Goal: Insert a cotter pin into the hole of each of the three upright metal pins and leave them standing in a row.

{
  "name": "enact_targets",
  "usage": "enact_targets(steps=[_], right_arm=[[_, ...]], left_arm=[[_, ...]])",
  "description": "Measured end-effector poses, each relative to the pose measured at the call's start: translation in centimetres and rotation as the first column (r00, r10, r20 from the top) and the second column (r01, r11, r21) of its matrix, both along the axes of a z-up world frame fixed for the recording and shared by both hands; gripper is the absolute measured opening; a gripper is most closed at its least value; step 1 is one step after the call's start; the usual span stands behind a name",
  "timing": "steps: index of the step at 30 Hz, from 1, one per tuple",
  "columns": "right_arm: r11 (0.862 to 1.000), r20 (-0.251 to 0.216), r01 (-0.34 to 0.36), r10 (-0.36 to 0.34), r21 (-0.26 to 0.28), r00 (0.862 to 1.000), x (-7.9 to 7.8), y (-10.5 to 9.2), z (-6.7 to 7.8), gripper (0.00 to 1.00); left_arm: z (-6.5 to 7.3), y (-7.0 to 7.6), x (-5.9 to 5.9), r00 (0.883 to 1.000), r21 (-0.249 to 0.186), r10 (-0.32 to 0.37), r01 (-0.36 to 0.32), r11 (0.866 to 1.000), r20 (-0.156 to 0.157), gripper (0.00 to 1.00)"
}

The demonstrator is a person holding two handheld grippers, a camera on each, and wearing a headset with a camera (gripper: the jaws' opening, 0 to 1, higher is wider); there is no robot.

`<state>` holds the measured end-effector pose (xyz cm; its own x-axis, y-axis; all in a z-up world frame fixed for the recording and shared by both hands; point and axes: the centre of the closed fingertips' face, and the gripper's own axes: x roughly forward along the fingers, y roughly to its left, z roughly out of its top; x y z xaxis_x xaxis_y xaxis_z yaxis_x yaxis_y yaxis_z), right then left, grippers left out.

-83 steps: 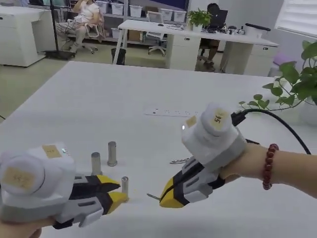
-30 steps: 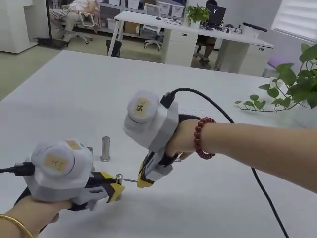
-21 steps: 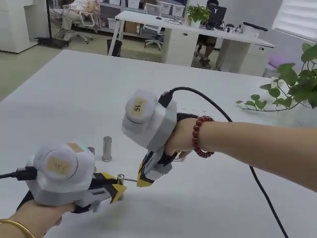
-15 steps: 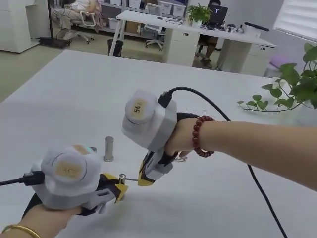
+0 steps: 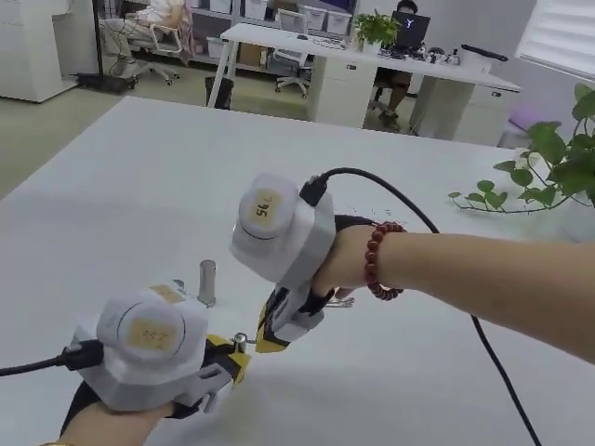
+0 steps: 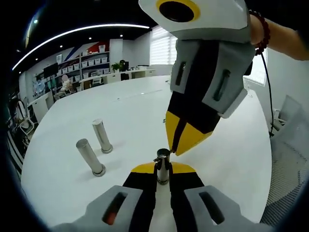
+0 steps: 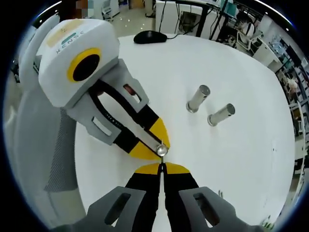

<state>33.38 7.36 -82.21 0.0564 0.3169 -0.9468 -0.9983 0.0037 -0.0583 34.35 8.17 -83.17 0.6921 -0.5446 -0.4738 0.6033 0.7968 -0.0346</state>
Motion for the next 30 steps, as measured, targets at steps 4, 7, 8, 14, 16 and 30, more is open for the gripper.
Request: enact_targets(steps=[4,7,8,14,16,30], right_arm=[[1.000,0.001,0.001,-0.001,0.009,1.000,0.1,0.2,0.0,0.03],[1.000,0.007,-0.009,0.009,0.013,1.000,0.0,0.3,0.0,0.03],[1.000,0.007,-0.012,0.012,0.016,1.000,0.0,0.3,0.0,0.03],[0.998,0.007,-0.031,0.031,0.051,1.000,0.0,0.5,0.3,0.04],[0.998,-0.005,-0.015,0.015,0.067,1.000,0.0,0.5,0.5,0.05],[0.997,0.000,0.011,-0.011,0.081,1.000,0.4,-0.8,0.6,0.07]], left_arm=[[0.0,-0.1,0.1,1.000,-0.008,0.010,-0.010,1.000,-0.002,0.07],[0.0,-0.1,0.1,1.000,-0.006,0.018,-0.018,1.000,0.002,0.07],[0.0,-0.1,0.1,1.000,-0.006,0.019,-0.019,1.000,0.003,0.07],[-0.1,-0.2,0.2,0.999,0.001,0.028,-0.028,1.000,0.023,0.07],[-0.1,-0.2,0.2,0.999,0.001,0.031,-0.031,1.000,0.026,0.07],[-0.1,-0.2,0.4,0.995,-0.018,0.095,-0.095,0.995,0.014,0.07]])
